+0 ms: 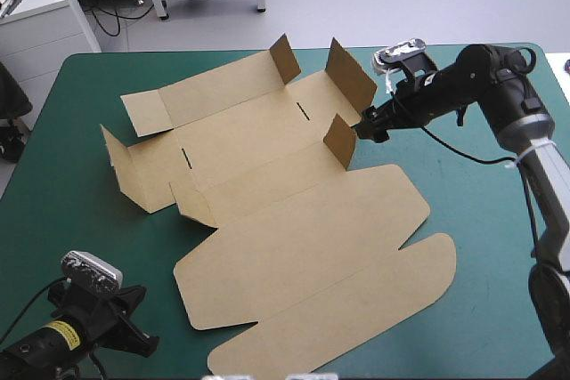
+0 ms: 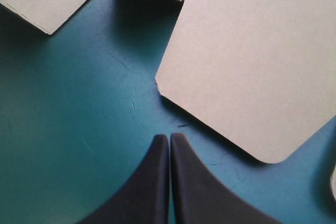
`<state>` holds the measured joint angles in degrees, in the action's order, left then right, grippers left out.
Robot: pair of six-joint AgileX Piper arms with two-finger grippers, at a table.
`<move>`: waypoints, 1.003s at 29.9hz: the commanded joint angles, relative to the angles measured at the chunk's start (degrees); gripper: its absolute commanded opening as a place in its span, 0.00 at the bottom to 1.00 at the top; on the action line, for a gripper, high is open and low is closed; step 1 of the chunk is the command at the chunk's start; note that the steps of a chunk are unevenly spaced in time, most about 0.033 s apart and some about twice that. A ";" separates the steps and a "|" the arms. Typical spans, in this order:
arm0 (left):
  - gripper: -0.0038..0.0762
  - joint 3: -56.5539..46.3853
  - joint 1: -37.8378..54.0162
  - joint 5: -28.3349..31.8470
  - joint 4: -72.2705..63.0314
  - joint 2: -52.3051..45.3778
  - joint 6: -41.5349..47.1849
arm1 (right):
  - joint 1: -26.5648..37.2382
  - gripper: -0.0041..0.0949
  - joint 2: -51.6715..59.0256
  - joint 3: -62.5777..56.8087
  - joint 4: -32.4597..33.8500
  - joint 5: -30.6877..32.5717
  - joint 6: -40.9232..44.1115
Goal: Fold the box
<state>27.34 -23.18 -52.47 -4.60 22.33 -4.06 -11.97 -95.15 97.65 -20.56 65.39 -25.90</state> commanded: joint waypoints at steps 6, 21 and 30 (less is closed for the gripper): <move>0.04 1.71 -0.46 3.59 -0.77 0.35 0.36 | -0.59 0.97 -9.42 10.63 -4.75 0.95 -0.92; 0.04 1.71 -0.46 3.62 -0.77 0.35 0.36 | -4.00 0.90 -24.18 18.30 -4.29 1.24 -0.92; 0.04 1.71 -0.46 3.62 -0.66 0.35 0.36 | -4.38 0.36 -26.65 18.53 -4.29 -1.57 -0.80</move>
<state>27.34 -23.18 -52.13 -4.60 22.33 -4.06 -16.15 -125.39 114.22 -23.39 65.61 -26.06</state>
